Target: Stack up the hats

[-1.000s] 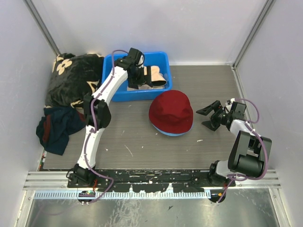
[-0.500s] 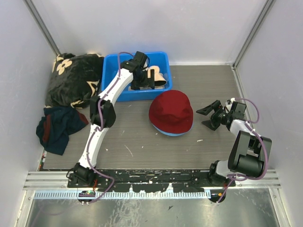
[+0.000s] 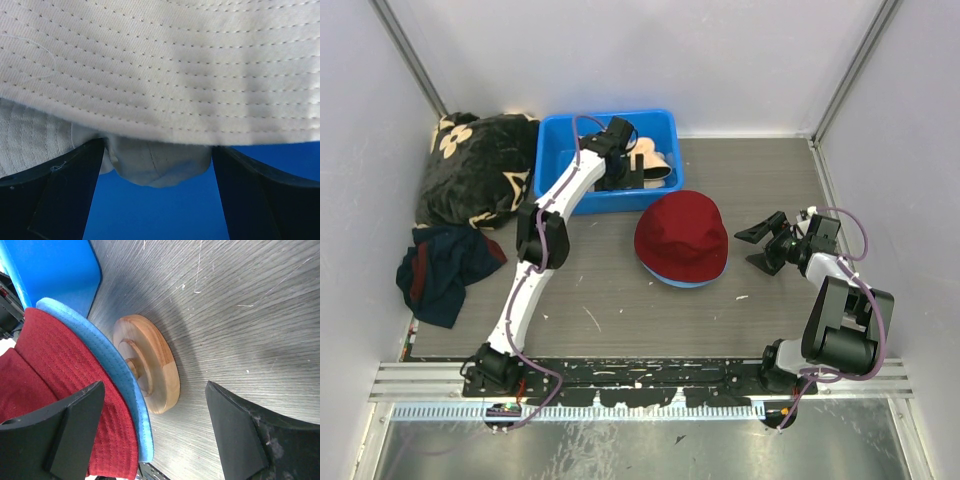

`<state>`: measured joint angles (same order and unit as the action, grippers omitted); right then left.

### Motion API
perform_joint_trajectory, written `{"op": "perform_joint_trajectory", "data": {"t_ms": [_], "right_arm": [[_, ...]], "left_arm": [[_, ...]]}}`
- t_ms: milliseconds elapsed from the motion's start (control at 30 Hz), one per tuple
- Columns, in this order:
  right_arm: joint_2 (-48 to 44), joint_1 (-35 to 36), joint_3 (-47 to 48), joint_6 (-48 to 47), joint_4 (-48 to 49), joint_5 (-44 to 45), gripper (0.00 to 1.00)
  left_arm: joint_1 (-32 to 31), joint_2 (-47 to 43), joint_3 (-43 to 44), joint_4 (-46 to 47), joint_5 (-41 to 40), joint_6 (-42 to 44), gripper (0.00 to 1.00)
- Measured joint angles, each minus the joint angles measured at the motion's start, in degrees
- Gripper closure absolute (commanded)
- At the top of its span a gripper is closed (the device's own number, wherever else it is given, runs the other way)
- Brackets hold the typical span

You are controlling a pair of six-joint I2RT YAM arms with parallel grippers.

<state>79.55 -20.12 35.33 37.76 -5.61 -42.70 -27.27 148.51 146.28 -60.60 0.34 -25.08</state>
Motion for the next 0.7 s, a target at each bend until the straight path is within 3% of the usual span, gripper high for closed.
{"op": "perform_joint_trajectory", "data": {"t_ms": [133, 200, 267, 400, 700], "right_arm": [[0.0, 0.0, 0.0, 0.0, 0.0, 0.0, 0.12], [0.0, 0.0, 0.0, 0.0, 0.0, 0.0, 0.12], [0.0, 0.0, 0.0, 0.0, 0.0, 0.0, 0.12], [0.0, 0.0, 0.0, 0.0, 0.0, 0.0, 0.12], [0.0, 0.0, 0.0, 0.0, 0.0, 0.0, 0.12]], "left_arm": [[0.0, 1.4, 1.3, -0.6, -1.3, 0.0, 0.14], [0.0, 2.1, 2.1, -1.2, -1.7, 0.1, 0.26], [0.0, 2.6, 2.8, -1.6, -2.3, 0.1, 0.53], [0.0, 3.7, 3.7, -1.8, -2.9, 0.3, 0.96], [0.3, 3.0, 3.3, -1.7, -0.6, 0.2, 1.00]]}}
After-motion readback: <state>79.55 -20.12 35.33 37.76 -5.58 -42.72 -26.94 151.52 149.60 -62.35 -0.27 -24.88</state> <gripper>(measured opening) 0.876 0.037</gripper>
